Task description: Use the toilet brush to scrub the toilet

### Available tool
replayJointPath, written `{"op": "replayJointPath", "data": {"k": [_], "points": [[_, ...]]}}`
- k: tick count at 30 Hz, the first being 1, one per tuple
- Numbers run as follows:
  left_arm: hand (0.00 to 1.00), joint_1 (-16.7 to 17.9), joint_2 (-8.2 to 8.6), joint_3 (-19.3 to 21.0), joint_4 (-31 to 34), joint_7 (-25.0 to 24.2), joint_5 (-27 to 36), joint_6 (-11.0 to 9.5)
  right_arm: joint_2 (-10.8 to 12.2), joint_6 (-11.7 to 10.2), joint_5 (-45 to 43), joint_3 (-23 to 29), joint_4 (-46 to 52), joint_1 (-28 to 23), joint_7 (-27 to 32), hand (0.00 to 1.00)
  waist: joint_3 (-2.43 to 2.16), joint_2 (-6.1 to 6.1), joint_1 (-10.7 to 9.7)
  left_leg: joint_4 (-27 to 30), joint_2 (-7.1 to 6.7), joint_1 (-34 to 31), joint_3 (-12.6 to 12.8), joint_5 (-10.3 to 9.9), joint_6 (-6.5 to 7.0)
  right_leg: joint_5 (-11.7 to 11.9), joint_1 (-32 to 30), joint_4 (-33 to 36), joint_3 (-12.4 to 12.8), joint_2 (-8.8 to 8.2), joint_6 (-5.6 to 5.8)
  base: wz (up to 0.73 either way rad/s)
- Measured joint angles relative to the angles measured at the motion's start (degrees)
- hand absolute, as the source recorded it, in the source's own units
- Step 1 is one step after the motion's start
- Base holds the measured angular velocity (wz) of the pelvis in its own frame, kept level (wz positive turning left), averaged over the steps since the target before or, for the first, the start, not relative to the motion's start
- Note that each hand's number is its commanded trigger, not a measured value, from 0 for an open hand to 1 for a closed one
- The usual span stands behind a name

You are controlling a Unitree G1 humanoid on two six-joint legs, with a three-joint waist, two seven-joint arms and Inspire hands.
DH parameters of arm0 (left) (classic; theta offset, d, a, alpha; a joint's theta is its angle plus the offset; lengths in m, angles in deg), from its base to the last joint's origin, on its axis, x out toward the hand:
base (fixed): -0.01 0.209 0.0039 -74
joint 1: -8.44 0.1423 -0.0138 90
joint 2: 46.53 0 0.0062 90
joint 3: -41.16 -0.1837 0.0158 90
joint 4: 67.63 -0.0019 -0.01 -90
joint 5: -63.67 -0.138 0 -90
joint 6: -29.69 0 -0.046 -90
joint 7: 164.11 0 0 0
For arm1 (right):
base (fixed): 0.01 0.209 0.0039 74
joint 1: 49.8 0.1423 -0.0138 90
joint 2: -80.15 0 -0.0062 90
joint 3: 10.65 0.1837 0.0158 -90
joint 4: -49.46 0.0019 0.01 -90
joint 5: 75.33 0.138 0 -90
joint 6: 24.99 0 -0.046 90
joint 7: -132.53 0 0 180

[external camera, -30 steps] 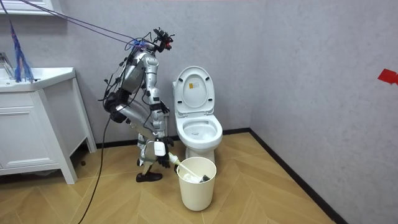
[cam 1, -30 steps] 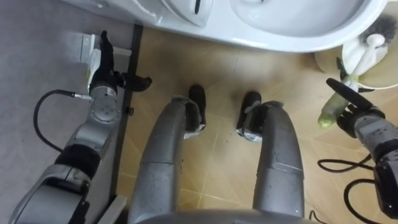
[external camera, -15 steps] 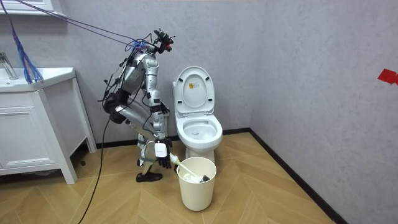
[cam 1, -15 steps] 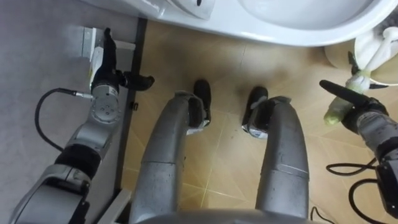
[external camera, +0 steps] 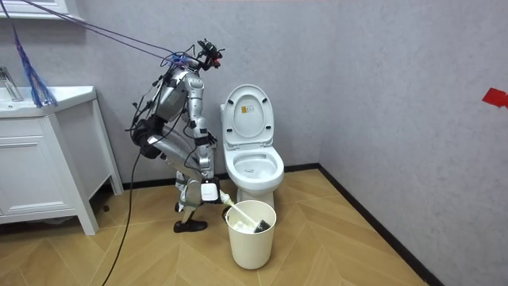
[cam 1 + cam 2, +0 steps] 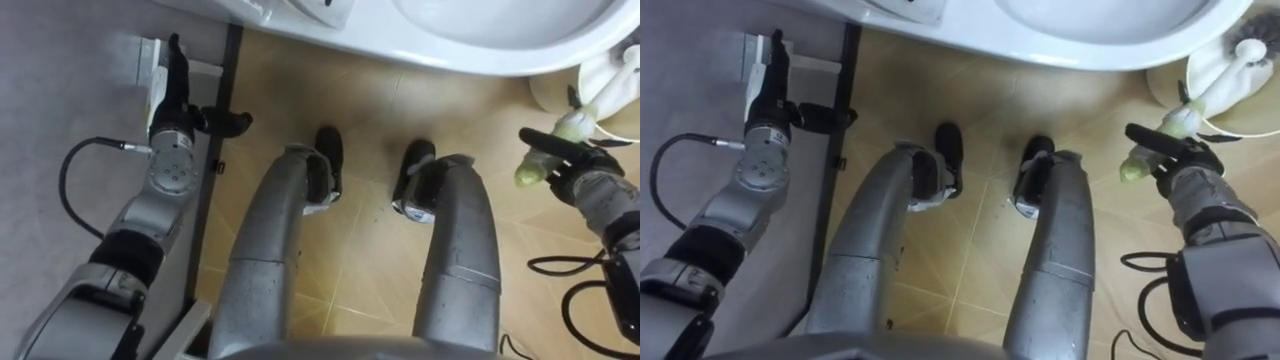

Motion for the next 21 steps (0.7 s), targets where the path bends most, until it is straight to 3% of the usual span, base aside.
{"op": "replayJointPath", "data": {"k": [13, 21], "points": [[0.00, 1.0, -0.01, -1.6, 3.0, 0.3, 0.0, 0.0, 0.5, 0.7, 7.4, 0.0, 0.0, -0.9, 0.8, 1.00, 0.19, -0.52, -0.8, 1.7, -0.14, 1.0, -0.5, -0.4, 0.17, -0.2, 1.6, 1.0, -0.2, -0.04, 0.20, 0.00], [0.00, 7.2, -0.21, -2.7, 4.4, -0.3, 0.1, 0.1, 3.1, 1.2, 15.4, 0.1, -0.2, -5.2, 0.6, 1.00, 0.12, -0.97, -2.1, -1.4, 0.07, 10.2, -1.3, -0.5, 0.29, 0.3, 11.8, -3.6, -1.7, 0.47, 0.90, -0.03]]}}
